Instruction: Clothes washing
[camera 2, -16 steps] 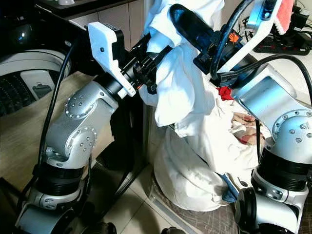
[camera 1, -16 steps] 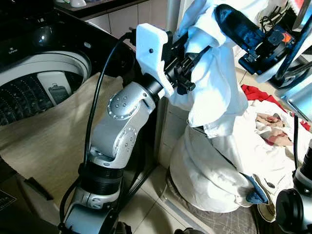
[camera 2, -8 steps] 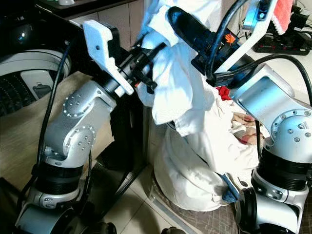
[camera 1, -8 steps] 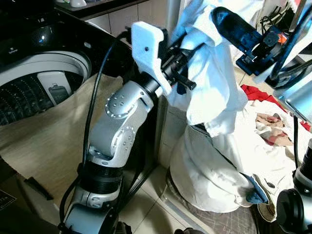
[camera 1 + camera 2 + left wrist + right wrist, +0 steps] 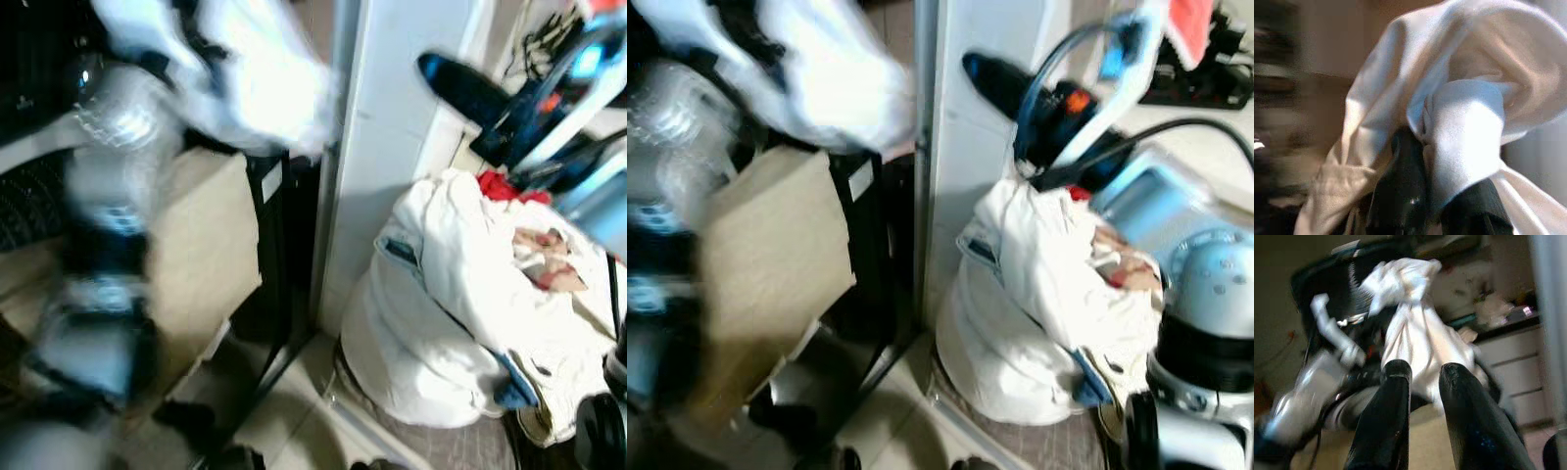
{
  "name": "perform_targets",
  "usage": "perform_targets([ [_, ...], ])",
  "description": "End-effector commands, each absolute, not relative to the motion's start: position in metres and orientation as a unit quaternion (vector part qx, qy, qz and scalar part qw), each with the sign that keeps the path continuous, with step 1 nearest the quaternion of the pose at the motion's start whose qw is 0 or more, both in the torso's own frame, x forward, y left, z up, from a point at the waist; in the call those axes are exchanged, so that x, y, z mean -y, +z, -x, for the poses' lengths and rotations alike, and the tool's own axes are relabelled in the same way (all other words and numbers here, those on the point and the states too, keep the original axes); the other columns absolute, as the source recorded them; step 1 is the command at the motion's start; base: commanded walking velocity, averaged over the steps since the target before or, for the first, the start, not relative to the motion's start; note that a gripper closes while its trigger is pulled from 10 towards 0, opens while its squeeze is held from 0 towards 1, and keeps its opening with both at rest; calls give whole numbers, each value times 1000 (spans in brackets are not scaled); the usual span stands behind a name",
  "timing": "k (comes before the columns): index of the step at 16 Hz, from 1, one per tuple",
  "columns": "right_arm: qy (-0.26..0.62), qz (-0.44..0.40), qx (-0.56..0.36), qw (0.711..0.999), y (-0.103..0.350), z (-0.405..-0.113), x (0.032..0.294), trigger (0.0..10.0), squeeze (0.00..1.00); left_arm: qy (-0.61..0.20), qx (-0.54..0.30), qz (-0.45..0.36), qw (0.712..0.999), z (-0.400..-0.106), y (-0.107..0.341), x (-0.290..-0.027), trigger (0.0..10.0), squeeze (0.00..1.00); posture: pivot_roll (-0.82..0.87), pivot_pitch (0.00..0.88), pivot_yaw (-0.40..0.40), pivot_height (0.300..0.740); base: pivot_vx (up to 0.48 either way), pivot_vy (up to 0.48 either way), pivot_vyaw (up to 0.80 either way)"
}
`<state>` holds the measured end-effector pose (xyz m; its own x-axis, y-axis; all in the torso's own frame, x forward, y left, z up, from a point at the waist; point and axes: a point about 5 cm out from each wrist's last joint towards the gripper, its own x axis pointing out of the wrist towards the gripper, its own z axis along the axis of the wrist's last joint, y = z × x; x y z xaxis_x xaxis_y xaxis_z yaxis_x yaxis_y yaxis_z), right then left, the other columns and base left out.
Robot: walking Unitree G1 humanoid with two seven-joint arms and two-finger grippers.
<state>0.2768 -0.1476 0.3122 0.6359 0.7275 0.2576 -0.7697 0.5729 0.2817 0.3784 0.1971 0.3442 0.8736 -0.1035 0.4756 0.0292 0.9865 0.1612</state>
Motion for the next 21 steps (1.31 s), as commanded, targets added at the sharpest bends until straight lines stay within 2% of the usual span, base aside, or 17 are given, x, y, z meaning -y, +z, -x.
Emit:
perform_targets([
  [1,437,-145,47,886,308,-272,138,10000,0,28,240,-141,960,-384,360,-219,0,0,-107,11,-2,740,0,0,0],
  [3,410,-58,21,910,297,-277,128,10000,0,92,164,-205,960,-396,353,-247,0,0,-109,10,1,740,0,0,0],
  [4,408,-35,13,912,294,-278,122,10000,0,107,114,-211,965,-401,338,-255,8196,0,-107,8,0,740,0,0,0],
  [5,423,-30,13,905,293,-275,115,10000,0,113,61,-226,966,-405,320,-262,10000,0,-105,11,-3,740,0,0,0],
  [7,448,-25,12,893,292,-269,107,10000,0,116,-16,-264,957,-406,291,-271,10000,0,-107,15,-6,740,0,0,0],
  [8,460,-21,9,888,290,-266,104,10000,0,104,-76,-285,950,-405,272,-276,10000,341,-109,18,-6,740,0,0,0],
  [9,466,-16,8,884,288,-264,101,10000,0,96,-107,-266,953,-404,262,-279,10000,1000,-114,20,-1,740,0,0,0],
  [12,474,-14,2,880,282,-260,98,10000,0,94,-142,-262,950,-403,259,-283,10000,1000,-116,22,2,740,0,0,0],
  [16,469,-14,-7,883,279,-262,102,10000,0,92,-143,-256,951,-402,263,-285,10000,1000,-111,25,-3,740,0,0,0],
  [18,454,-14,-11,891,277,-266,106,10000,0,97,-144,-256,951,-401,263,-288,10000,1000,-109,26,-3,740,0,0,0],
  [21,376,-14,-25,926,270,-281,120,10000,0,76,-109,-245,960,-405,270,-280,10000,1000,-112,27,-3,740,0,0,0],
])
